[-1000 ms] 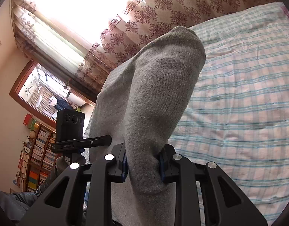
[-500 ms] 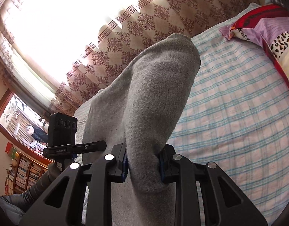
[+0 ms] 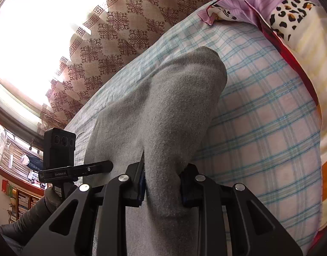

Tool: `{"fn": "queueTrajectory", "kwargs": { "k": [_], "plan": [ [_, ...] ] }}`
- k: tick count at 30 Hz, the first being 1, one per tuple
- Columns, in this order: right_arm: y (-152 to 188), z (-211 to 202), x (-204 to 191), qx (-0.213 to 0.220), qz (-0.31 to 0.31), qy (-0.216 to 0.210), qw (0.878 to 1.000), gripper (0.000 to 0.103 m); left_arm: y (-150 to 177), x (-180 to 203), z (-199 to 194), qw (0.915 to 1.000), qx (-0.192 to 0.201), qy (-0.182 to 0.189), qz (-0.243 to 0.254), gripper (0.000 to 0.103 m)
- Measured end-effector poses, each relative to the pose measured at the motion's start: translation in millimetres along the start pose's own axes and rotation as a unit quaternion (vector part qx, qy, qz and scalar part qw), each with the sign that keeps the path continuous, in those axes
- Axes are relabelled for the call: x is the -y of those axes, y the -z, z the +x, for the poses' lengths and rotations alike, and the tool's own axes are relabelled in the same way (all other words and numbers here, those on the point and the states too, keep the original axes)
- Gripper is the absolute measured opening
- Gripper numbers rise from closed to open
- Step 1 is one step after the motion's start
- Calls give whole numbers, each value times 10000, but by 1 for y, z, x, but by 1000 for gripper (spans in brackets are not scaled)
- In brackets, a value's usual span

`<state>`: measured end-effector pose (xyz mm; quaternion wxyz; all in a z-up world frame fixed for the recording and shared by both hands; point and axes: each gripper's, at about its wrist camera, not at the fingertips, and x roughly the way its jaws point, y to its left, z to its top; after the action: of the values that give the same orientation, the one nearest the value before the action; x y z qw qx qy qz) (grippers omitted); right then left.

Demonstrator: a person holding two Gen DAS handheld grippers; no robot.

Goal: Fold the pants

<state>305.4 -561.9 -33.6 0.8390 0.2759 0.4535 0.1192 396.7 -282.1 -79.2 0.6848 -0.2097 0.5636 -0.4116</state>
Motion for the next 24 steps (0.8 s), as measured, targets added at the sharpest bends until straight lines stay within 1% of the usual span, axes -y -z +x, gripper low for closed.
{"fn": "queueTrajectory", "kwargs": {
  "k": [2, 3, 4, 5, 7, 9, 11, 12, 15, 18, 21, 22, 24],
  "plan": [
    [1, 2, 7, 30, 50, 26, 10000, 26, -1, 1, 2, 9999, 16, -120, 124, 42],
    [2, 2, 8, 57, 58, 25, 10000, 28, -1, 4, 3, 9996, 23, -193, 206, 45],
    [3, 2, 8, 78, 39, 77, 9999, 33, 0, 6, 1, 9993, 30, -263, 258, 47],
    [3, 1, 7, 103, 5, 176, 9998, 36, -2, 10, 3, 9992, 40, -301, 278, 49],
    [6, -2, 4, 165, -64, 382, 9991, 46, -2, 10, 1, 9988, 79, -410, 261, 56],
    [9, -8, -1, 273, -189, 651, 9973, 52, 1, 4, -4, 9985, 101, -492, 236, 58],
    [12, -20, -10, 448, -378, 979, 9935, 53, 2, 8, -9, 9975, 171, -665, 189, 61],
    [14, -28, -14, 555, -454, 1117, 9911, 56, 2, 12, -12, 9966, 216, -767, 214, 61],
    [23, -53, -31, 962, -692, 1677, 9787, 60, 9, 25, -27, 9906, 387, -1226, 469, 61],
    [42, -71, -53, 1264, -1041, 2134, 9631, 60, 23, 46, -44, 9778, 597, -1833, 821, 62],
    [68, -76, -78, 1424, -1444, 2447, 9481, 60, 46, 69, -57, 9618, 840, -2290, 1242, 65],
    [77, -76, -84, 1440, -1545, 2480, 9455, 61, 54, 76, -59, 9560, 895, -2415, 1402, 65],
    [94, -73, -93, 1381, -1621, 2456, 9457, 61, 72, 87, -59, 9449, 919, -2640, 1705, 66]
  ]
}}
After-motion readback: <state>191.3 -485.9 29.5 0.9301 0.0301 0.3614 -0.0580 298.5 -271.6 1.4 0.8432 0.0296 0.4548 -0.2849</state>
